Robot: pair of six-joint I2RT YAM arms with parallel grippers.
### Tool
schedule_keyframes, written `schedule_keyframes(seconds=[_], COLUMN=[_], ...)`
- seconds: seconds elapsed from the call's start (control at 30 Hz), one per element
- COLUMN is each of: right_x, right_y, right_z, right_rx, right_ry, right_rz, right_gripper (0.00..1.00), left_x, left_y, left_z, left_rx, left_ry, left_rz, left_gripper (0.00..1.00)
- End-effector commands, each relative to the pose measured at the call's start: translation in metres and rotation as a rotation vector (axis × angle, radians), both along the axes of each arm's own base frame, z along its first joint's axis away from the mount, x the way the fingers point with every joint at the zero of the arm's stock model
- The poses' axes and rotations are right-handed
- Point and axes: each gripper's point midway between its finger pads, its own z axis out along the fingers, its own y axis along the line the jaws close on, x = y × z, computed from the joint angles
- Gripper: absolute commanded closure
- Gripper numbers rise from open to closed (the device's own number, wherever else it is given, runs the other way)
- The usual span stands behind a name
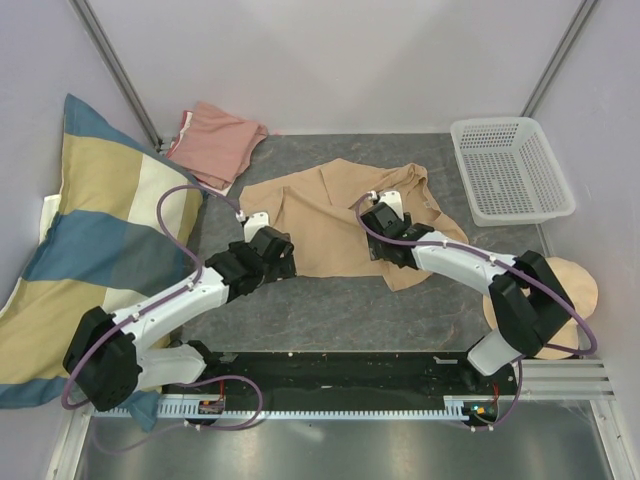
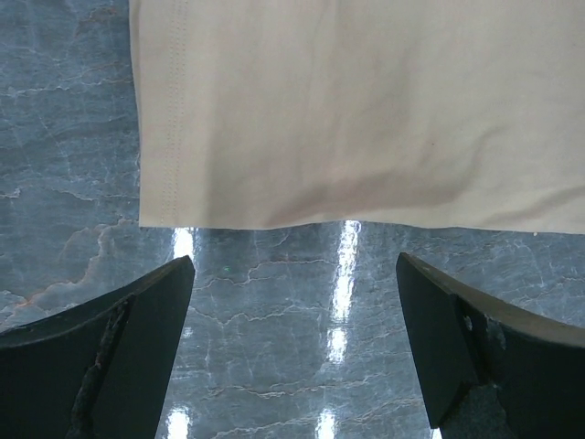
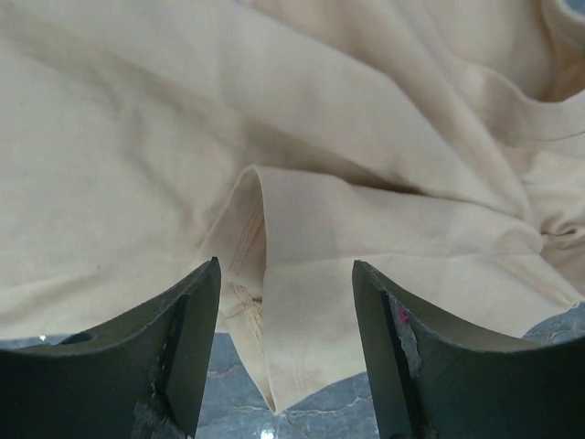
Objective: Fold and stack the t-shirts
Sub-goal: Flatten out the tshirt
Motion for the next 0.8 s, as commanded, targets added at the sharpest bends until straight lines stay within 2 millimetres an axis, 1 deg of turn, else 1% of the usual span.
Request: schedule_keyframes(seconds=[0.0,0.1,0.37,0.57,0.67,0.7,0.77], right_x=[0.025,0.027,0.029,0.029,0.027,0.028,0.027], right_y=[0.007,0.007,0.003,-0.005,-0.009,-0.010,-0.011], right_z=[0.025,0.020,0.001,-0.006,-0.008,-0.008,-0.009], right_rx=[0.019,0.008,-0.043,-0.077,-0.084,-0.086,-0.090], right_ry=[-0.104,-0.098,-0.073,-0.069,-0.069,-0.069,-0.068], right_rz=[-0.053,-0.062,-0.089,-0.111,-0.124,-0.128,-0.131], right_gripper=[0.32,0.33,0.36,0.40,0.47,0.53,0.60], left_x=[-0.003,-0.006,-0.009,-0.010,-0.011,-0.011,-0.012], left_y=[0.009,0.012,0.018,0.019,0.020,0.021,0.021], left_z=[0.003,0.001,-0.001,-0.003,-0.005,-0.004,-0.005], left_rx=[-0.007,-0.003,0.009,0.016,0.021,0.020,0.022], left_ry=[-0.024,-0.022,-0.022,-0.017,-0.011,-0.014,-0.011], left_rz=[0.057,0.061,0.072,0.070,0.070,0.072,0.072], left_gripper=[0.00,0.00,0.00,0.00,0.00,0.00,0.00])
